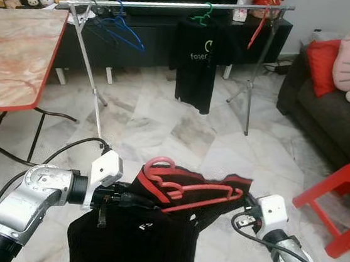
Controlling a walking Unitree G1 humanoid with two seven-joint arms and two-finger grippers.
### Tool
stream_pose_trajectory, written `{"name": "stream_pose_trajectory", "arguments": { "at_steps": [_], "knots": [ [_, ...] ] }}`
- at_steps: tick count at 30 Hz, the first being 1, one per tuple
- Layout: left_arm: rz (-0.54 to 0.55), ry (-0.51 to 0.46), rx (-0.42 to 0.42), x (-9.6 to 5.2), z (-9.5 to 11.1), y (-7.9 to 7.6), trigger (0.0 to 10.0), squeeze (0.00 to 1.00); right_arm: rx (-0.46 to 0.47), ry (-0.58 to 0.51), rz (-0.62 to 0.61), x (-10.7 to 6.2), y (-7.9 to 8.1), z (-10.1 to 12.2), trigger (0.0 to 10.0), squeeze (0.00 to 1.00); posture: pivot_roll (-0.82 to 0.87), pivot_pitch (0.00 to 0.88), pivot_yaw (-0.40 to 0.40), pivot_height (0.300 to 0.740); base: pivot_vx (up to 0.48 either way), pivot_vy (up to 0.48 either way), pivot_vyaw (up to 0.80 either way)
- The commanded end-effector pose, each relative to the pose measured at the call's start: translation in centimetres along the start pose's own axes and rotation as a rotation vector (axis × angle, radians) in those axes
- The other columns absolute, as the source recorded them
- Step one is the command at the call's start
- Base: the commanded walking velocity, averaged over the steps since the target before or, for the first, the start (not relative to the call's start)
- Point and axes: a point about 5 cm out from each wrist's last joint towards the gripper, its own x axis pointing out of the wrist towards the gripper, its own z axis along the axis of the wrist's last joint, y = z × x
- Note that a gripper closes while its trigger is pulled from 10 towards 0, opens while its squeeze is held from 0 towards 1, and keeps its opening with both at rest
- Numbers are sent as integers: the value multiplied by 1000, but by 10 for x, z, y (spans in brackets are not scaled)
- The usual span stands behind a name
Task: Hang hanger
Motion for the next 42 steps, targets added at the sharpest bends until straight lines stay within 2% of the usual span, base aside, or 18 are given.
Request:
{"name": "stream_pose_trajectory", "arguments": {
  "at_steps": [1,5,9,14,22,27,29,34,42],
  "knots": [
    [-19,16,30,-3,4,-2,10000,0,-7,22,3,-2,-4,-3,10000,1000,-68,0,-31,740,0,0,0],
    [-3,17,29,-3,2,0,10000,0,-9,20,25,-3,-5,-2,10000,1000,-68,0,-30,740,0,0,0],
    [-5,13,24,-2,2,0,10000,0,-26,72,139,-5,0,-8,10000,1000,-70,0,-31,740,0,0,0],
    [6,1,23,-2,3,2,10000,0,-32,96,189,-9,1,-13,10000,1000,-69,0,-32,740,0,0,0],
    [32,-9,17,-8,4,5,10000,0,-22,104,206,-16,-11,-15,10000,1000,-70,0,-29,740,0,0,0],
    [107,-31,26,-5,6,14,10000,0,-68,124,285,-16,-1,-15,10000,1000,-68,0,-27,740,0,0,0],
    [148,-40,37,-1,7,18,10000,0,-97,133,321,-15,4,-16,10000,0,-68,0,-26,740,0,0,0],
    [179,-16,46,11,3,21,10000,0,-105,104,477,-17,16,-2,10000,0,-73,0,-20,740,0,0,0],
    [218,66,63,27,-8,27,10000,0,-195,89,759,-28,39,28,10000,0,-79,0,-15,740,0,0,0]
  ]
}}
